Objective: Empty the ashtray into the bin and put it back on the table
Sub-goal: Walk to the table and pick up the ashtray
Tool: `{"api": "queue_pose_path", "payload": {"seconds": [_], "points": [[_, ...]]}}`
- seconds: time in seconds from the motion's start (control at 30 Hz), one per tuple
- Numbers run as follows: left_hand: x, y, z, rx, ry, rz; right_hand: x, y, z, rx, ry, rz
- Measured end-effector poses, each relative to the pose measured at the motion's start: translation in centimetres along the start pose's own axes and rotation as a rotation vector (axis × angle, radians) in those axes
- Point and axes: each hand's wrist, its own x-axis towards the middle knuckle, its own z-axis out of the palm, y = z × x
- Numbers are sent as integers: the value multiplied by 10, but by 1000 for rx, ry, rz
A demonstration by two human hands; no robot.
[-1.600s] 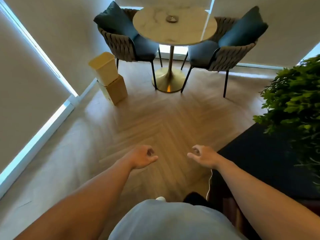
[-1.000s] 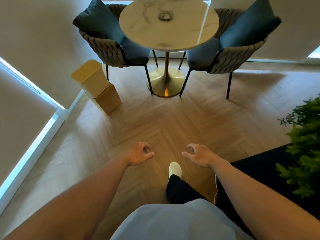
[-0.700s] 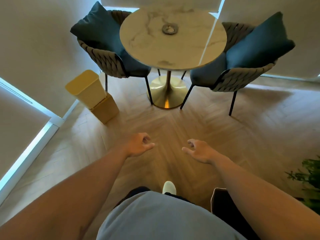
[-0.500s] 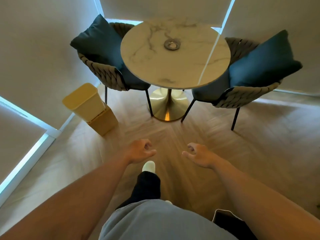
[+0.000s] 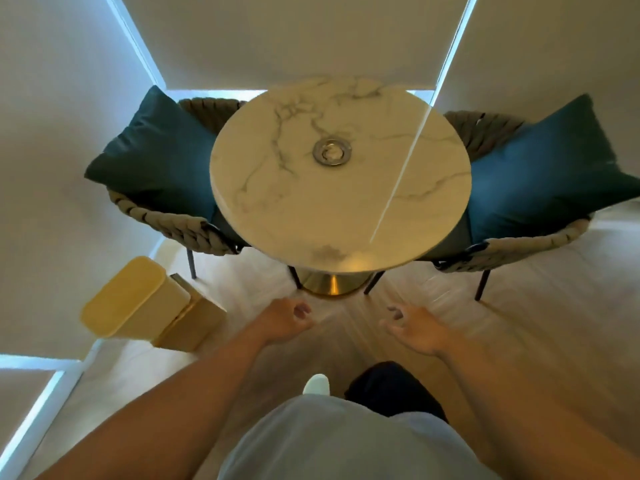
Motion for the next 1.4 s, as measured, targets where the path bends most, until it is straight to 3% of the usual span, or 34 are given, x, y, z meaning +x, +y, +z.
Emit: {"api": "queue_pose_path", "payload": {"seconds": [0.37,0.63,0.77,0.97,1.2,1.4], "points": [[146,47,-87,-167,153,-27,148,-66,-113,36,35,-135],[219,62,-131,-384,252,-151,236,-102,-182,118,30,-137],[262,60,-156,-398,264,-133,275,-121,-199,180,78,-105],[336,42,-188,-212,182,-33,336,-150,-211,364,249,33],[398,40,-219,27,259,121,395,-167,-218,522,381,147],[423,57,-229,84,259,96,422,-181,-222,501,412,158]]}}
